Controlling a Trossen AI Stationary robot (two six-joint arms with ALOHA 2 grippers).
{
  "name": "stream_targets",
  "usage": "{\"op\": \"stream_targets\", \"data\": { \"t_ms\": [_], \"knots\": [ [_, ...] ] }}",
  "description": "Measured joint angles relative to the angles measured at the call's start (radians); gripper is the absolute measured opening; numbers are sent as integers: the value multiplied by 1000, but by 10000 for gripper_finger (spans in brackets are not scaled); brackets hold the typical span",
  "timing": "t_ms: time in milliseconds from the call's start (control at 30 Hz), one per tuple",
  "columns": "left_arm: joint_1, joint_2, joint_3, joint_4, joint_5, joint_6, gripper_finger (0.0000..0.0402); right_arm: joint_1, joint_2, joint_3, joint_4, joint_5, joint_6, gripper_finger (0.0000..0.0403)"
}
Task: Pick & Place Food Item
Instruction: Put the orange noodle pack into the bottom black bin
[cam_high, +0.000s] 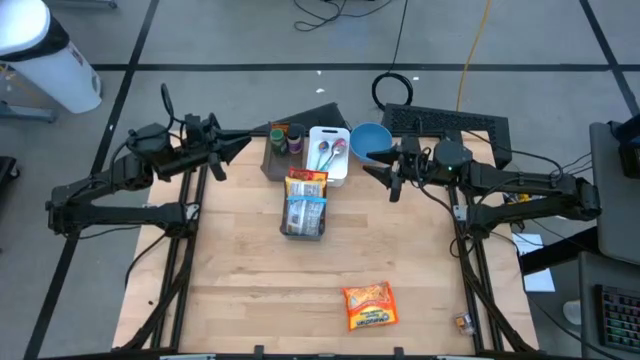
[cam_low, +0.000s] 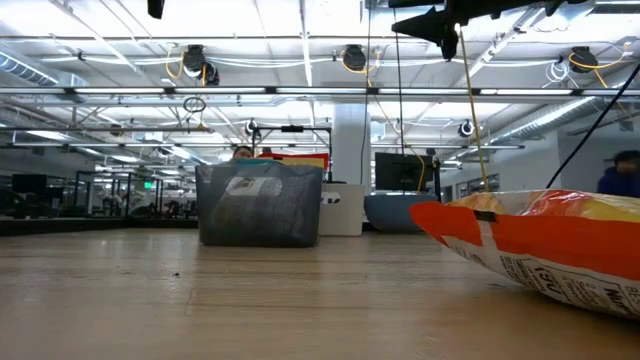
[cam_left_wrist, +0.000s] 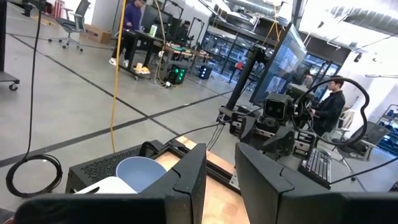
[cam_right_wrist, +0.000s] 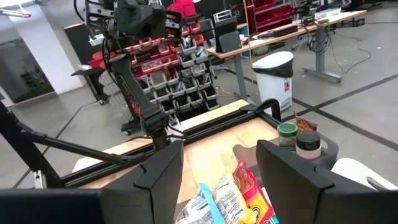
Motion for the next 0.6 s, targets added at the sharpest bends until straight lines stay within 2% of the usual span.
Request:
{"op": "stream_targets", "data": {
  "t_ms": [267,600],
  "knots": [
    [0,4,0,47,0,5,93,0,0,0,0,10,18,196],
    [0,15,0,64,2,-74,93,-1,4,0,1,231,17,196]
  ]
}}
